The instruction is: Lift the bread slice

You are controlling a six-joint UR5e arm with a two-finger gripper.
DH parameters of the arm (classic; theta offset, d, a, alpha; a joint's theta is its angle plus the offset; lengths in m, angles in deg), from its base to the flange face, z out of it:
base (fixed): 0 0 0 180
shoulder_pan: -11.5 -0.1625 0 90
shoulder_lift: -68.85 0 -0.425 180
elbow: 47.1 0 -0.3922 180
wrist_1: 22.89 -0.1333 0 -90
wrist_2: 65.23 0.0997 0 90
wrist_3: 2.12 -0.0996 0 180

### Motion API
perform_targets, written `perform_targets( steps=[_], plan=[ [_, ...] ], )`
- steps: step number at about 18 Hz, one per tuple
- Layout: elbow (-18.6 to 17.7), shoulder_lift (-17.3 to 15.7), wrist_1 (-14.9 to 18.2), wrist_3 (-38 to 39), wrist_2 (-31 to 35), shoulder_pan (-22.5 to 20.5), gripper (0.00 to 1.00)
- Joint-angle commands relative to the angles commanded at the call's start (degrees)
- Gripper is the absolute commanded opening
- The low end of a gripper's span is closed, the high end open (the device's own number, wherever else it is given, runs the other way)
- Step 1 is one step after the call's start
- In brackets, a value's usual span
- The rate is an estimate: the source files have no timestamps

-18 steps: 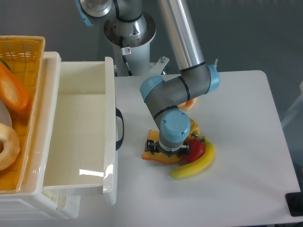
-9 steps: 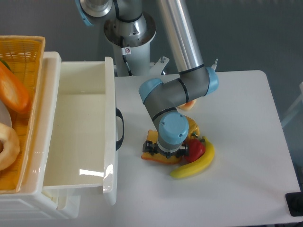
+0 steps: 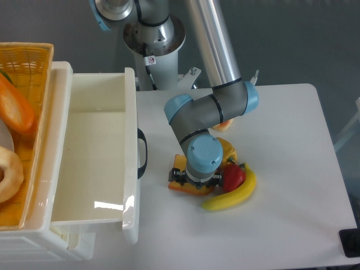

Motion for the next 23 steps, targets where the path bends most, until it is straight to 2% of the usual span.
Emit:
perform_targets(
  steps=[2, 3, 6, 7, 9, 13, 19, 23],
  plan=[
    [0.1, -0.1, 0.0, -0.1, 0.0, 0.0, 0.42],
    [0.2, 0.0, 0.0, -0.1, -0.1, 0.0, 0.3],
    [0.2, -0.1, 0.2, -0.3, -0.1, 0.0, 0.21],
    [0.3, -0.3, 0.3, -0.3, -0.1, 0.0, 0.14],
    [0.4, -0.8, 0.4, -0.3, -0.1, -0.1, 0.09],
    [1.0, -3.4, 2.0, -1.0, -0.1, -0.4, 0.09],
    [4.1, -7.8, 7.3, -9.0, 0.3, -2.5, 0.09],
    [4.3, -11.2, 8.1, -17.9, 0.4, -5.4, 0.09]
  ],
)
